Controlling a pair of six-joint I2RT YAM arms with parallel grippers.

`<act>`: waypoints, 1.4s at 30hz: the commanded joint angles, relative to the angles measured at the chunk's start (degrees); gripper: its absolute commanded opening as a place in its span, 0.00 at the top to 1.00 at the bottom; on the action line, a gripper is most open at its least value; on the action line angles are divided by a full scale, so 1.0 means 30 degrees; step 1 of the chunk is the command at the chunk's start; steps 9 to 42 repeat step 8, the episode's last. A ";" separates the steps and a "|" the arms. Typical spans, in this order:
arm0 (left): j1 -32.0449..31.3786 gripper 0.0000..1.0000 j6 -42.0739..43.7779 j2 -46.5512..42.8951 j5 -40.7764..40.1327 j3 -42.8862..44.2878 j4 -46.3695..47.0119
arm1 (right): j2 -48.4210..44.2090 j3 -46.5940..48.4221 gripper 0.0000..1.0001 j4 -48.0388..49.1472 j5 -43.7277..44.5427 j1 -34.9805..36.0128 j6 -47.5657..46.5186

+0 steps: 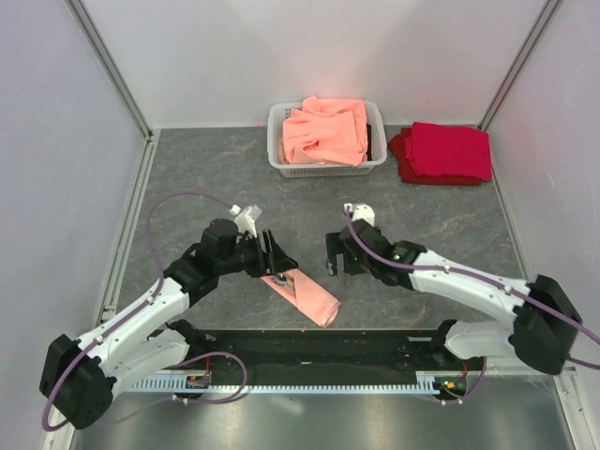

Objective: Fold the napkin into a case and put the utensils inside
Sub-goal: Reset both arms

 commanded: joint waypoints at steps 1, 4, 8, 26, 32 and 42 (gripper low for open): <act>-0.2136 0.35 -0.0067 0.0490 -0.1479 0.0647 0.2471 | -0.4182 -0.2507 0.02 0.0768 0.0917 -0.0213 0.2882; -0.3017 0.35 -0.0213 0.0840 -0.1685 0.0646 0.3264 | -0.6497 -0.4060 0.02 0.0972 0.0626 -0.0272 0.3412; -0.3841 0.35 -0.0155 0.0902 -0.1746 0.0763 0.4110 | -0.8819 -0.5352 0.02 0.2201 -0.0310 -0.0330 0.3501; -0.3841 0.35 -0.0155 0.0902 -0.1746 0.0763 0.4110 | -0.8819 -0.5352 0.02 0.2201 -0.0310 -0.0330 0.3501; -0.3841 0.35 -0.0155 0.0902 -0.1746 0.0763 0.4110 | -0.8819 -0.5352 0.02 0.2201 -0.0310 -0.0330 0.3501; -0.3841 0.35 -0.0155 0.0902 -0.1746 0.0763 0.4110 | -0.8819 -0.5352 0.02 0.2201 -0.0310 -0.0330 0.3501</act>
